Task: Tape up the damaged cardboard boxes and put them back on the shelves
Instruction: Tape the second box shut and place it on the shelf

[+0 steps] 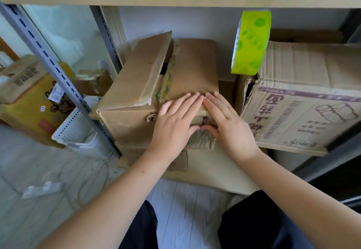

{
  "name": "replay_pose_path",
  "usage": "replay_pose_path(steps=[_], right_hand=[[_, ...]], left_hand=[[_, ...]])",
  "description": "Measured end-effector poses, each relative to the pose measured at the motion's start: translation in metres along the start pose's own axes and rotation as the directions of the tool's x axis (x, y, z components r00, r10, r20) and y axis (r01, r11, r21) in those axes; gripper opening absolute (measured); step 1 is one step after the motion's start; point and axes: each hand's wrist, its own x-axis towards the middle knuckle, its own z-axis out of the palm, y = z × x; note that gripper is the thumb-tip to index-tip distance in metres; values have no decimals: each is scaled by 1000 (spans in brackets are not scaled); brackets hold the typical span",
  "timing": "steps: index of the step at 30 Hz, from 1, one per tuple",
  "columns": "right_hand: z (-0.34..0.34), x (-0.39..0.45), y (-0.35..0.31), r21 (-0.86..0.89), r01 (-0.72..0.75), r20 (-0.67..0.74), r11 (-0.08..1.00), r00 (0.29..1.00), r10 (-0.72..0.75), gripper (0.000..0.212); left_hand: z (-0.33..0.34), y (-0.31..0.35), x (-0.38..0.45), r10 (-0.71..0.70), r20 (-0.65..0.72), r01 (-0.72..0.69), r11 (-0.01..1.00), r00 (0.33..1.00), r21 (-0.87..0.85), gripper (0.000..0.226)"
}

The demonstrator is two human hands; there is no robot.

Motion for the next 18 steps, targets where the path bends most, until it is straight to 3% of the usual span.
replay_pose_path(steps=[5, 12, 14, 18], right_hand=[[5, -2, 4, 42, -14, 47, 999, 999, 12, 87], [0, -4, -3, -126, -49, 134, 991, 989, 66, 114], [-2, -3, -5, -128, -61, 136, 990, 988, 79, 108], [-6, -1, -10, -85, -62, 18, 994, 998, 64, 68]], left_hand=[[4, 0, -3, -13, -10, 12, 1000, 1000, -10, 87], [8, 12, -4, -68, -8, 68, 992, 998, 108, 102], [8, 13, -4, -70, 2, 69, 991, 998, 119, 97], [3, 15, -2, -76, -7, 76, 993, 997, 93, 69]])
